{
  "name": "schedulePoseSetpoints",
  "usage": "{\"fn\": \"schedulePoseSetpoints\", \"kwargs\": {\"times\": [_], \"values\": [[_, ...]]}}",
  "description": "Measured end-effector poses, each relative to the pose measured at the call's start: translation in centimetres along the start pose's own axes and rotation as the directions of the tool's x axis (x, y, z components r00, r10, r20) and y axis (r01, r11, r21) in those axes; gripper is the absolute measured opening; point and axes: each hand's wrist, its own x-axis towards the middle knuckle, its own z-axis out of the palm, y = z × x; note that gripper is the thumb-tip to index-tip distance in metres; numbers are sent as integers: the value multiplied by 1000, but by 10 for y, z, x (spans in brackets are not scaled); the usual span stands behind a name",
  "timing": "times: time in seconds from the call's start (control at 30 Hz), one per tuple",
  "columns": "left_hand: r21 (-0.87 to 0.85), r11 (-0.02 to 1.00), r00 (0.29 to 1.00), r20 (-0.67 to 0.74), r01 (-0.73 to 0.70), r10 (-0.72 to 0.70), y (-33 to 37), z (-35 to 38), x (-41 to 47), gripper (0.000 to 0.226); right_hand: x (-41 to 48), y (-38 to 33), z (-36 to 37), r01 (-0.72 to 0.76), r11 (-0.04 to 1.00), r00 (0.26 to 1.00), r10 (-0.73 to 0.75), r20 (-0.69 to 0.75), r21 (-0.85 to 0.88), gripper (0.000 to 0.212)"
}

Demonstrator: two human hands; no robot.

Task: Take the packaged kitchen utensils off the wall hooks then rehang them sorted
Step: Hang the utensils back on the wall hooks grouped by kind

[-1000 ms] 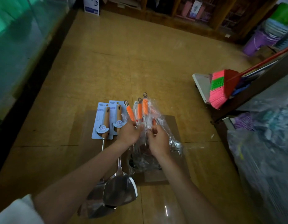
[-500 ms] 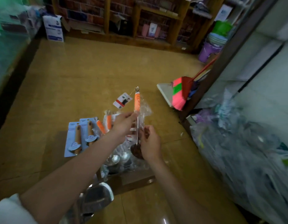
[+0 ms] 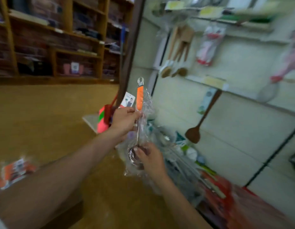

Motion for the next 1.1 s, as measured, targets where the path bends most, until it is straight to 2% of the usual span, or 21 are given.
{"fn": "schedulePoseSetpoints", "kwargs": {"times": [0.07, 0.1, 0.17, 0.3, 0.37, 0.47, 0.6, 0.73, 0.87, 1.1], "values": [[-31, 998, 995, 90, -46, 48, 25, 61, -19, 13, -14, 3, -60, -18, 1000, 999, 18, -28, 23, 14], [-43, 997, 989, 131, -60, 65, 35, 91, -30, 12, -23, 2, -91, 7, 1000, 996, -6, -85, 7, 10], [-66, 995, 976, 199, -80, 92, 52, 151, -55, 11, -42, 0, -154, 63, 998, 981, -64, -184, -15, 10], [-124, 988, 929, 347, -90, 128, 78, 279, -105, 9, -89, 7, -278, 54, 998, 935, -65, -348, -42, 12], [-149, 986, 890, 438, -70, 129, 89, 345, -136, 11, -115, 20, -339, 49, 999, 882, -54, -468, -22, 18], [-177, 982, 819, 552, -69, 157, 100, 435, -189, 11, -161, 33, -422, 31, 998, 763, -56, -644, -51, 21], [-220, 966, 733, 634, -134, 246, 105, 535, -255, 12, -224, 39, -511, 12, 989, 627, -121, -769, -146, 30], [-243, 961, 649, 712, -130, 268, 110, 607, -305, 6, -268, 50, -574, -27, 984, 536, -133, -834, -175, 31], [-234, 968, 622, 746, -92, 239, 118, 653, -331, 5, -287, 63, -615, -67, 974, 449, -163, -878, -215, 31], [-256, 965, 579, 779, -58, 242, 133, 699, -340, 4, -284, 71, -665, -47, 974, 420, -180, -890, -220, 28]]}}
